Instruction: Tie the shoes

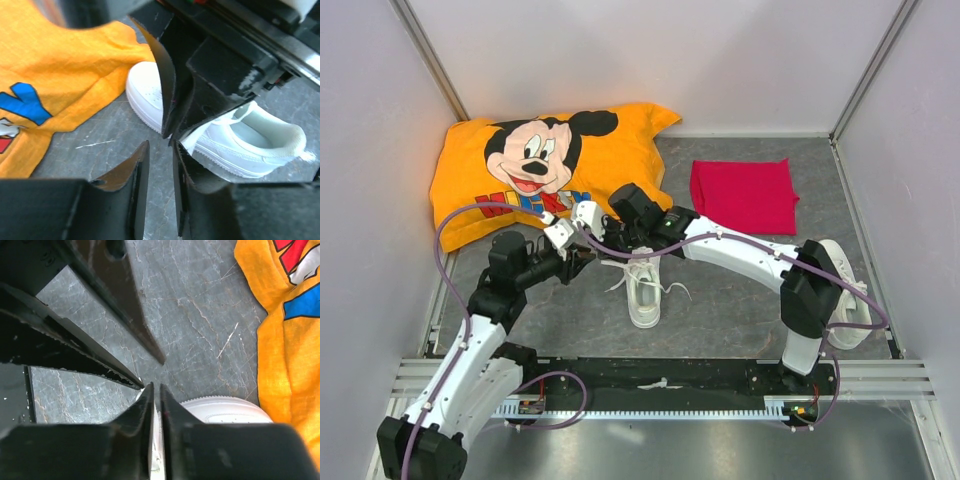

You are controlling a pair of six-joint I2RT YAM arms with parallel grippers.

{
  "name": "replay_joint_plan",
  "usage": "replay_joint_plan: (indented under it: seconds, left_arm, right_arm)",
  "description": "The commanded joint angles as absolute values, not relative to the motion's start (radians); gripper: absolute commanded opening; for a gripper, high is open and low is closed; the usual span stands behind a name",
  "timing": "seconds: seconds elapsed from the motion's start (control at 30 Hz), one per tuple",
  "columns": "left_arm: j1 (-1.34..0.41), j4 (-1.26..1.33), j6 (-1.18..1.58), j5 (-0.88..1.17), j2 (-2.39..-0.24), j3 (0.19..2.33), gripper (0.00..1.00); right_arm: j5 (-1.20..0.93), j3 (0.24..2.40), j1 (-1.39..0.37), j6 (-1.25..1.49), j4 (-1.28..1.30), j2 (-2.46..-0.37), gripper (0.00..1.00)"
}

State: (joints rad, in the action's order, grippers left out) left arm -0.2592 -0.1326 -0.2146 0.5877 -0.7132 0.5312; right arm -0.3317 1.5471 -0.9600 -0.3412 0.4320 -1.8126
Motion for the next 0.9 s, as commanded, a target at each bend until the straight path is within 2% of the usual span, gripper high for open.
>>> replay_joint_plan:
  seconds: [0.0,0.03,0.23,0.47,0.6,0.63,0.7,0.73,0.87]
  left_arm:
    - [-0.239,-0.147,-0.255,0.713,-0.695,0.502,0.28]
    - [-0.238,-0.150,-0.282,0.748,-0.693,0.496,0.27]
    - [-0.238,-0.094,-0.270,0.879,-0.724,0.483,0.27]
    - [-0.238,0.028,-0.216,0.852,-0.802,0.446,0.27]
    - [-0.230,0.023,-0.219,0.775,-0.773,0.446,0.33]
    - [-0.226,0.018,-0.219,0.764,-0.764,0.446,0.36]
    - [-0.212,0.006,-0.204,0.758,-0.746,0.454,0.39]
    - [-0.206,0.006,-0.196,0.755,-0.739,0.457,0.41]
    - [-0.193,-0.029,-0.153,0.764,-0.727,0.471,0.45]
  right_arm:
    - [-0.311,1.491,-1.002,-0.345,0.390,-1.767,0.10]
    - [-0.314,1.485,-1.002,-0.338,0.384,-1.760,0.06]
    - [-0.341,1.479,-0.989,-0.295,0.368,-1.755,0.03]
    - [-0.353,1.494,-0.965,-0.252,0.362,-1.756,0.03]
    - [-0.362,1.491,-0.913,-0.235,0.380,-1.724,0.19]
    - [-0.392,1.477,-0.893,-0.230,0.388,-1.694,0.28]
    - [-0.429,1.447,-0.835,-0.230,0.391,-1.652,0.34]
    - [-0.464,1.404,-0.816,-0.233,0.388,-1.602,0.41]
    - [-0.514,1.254,-0.758,-0.337,0.387,-1.467,0.47]
